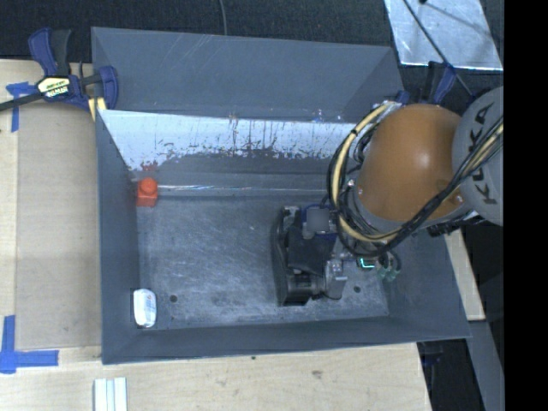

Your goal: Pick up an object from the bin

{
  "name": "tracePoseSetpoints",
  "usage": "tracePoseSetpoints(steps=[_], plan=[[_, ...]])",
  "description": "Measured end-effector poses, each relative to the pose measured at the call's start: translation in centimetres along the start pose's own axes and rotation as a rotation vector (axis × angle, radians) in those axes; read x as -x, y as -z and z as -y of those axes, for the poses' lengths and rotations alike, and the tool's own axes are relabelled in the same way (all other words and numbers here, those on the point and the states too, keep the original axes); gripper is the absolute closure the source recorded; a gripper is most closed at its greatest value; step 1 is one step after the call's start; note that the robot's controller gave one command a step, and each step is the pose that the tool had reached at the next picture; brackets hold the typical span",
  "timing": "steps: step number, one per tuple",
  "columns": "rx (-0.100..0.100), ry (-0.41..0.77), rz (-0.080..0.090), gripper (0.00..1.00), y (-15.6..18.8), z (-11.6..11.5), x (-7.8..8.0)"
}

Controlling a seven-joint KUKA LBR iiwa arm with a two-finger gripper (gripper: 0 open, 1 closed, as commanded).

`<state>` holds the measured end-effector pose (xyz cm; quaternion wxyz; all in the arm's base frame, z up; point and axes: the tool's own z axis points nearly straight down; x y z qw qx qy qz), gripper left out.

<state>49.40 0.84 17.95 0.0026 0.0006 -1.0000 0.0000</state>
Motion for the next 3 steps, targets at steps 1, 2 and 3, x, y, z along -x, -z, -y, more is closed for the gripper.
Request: tracePoseSetpoints(steps=[1, 2, 3], plan=[[-0.003, 0.235, 0.001, 0.00, -7.7, 1.3, 4.6], [-0.005, 0.315, 0.017, 0.00, -0.9, 5.1, 5.4], [0.001, 0.256, 0.010, 0.00, -10.5, 7.1, 9.4]])
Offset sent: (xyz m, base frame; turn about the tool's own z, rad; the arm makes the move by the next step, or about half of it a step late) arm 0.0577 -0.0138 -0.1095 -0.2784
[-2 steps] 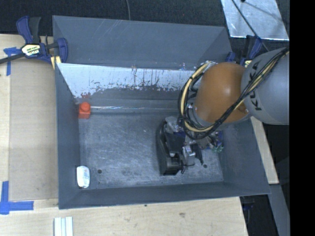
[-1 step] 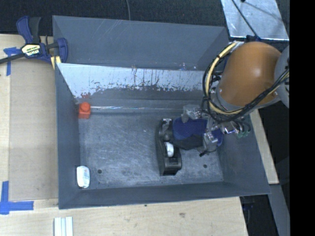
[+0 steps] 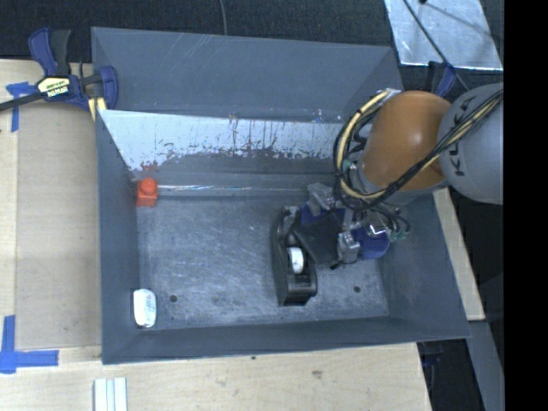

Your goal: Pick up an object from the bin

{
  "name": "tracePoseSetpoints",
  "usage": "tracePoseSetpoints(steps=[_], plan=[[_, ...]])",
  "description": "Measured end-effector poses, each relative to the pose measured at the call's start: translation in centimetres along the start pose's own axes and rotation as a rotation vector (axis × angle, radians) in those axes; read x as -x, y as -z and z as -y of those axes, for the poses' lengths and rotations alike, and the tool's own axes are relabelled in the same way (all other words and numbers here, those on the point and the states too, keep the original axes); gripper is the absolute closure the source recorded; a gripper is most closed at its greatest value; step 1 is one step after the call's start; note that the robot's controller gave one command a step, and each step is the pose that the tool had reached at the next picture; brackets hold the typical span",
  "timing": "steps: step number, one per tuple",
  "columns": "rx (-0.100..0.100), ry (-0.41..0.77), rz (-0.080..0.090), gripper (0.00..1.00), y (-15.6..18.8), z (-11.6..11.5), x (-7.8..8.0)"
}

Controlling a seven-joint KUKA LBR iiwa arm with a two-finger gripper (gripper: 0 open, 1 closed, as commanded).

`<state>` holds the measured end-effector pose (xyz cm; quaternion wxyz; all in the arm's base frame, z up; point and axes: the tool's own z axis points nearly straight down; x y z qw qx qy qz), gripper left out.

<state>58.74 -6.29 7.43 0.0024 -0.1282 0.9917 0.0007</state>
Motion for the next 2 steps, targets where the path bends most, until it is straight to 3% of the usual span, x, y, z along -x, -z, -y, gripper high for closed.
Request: tracePoseSetpoints(steps=[1, 2], plan=[[-0.002, 0.000, 0.003, 1.00, 0.6, 0.0, 0.1], [-0.006, 0.005, 0.008, 1.00, 12.3, 2.0, 2.8]])
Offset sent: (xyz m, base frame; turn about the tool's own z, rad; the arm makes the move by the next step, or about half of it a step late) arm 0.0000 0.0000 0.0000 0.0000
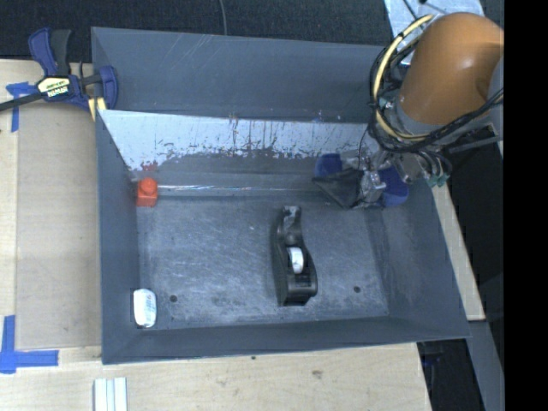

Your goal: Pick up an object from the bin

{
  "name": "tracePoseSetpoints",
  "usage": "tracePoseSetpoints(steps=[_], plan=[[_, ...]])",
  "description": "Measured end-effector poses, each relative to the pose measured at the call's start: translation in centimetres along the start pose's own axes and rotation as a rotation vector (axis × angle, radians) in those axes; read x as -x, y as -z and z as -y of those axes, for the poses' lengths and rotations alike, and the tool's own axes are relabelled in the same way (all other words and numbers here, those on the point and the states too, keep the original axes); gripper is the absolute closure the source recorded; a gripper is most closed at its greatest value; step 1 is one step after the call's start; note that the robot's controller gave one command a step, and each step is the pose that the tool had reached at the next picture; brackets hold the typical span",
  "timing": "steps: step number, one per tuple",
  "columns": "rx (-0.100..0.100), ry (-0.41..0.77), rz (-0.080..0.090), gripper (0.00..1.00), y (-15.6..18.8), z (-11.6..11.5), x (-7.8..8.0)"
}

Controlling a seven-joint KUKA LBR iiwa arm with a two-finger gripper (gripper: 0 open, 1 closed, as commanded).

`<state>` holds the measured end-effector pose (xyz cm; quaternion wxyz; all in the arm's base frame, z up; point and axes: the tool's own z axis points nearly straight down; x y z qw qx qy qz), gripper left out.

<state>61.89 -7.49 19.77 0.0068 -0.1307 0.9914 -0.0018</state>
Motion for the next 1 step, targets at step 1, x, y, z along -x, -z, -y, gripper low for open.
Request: tracePoseSetpoints(steps=[1], plan=[[0.004, 0.406, -0.004, 1.00, 9.72, -2.60, -2.66]])
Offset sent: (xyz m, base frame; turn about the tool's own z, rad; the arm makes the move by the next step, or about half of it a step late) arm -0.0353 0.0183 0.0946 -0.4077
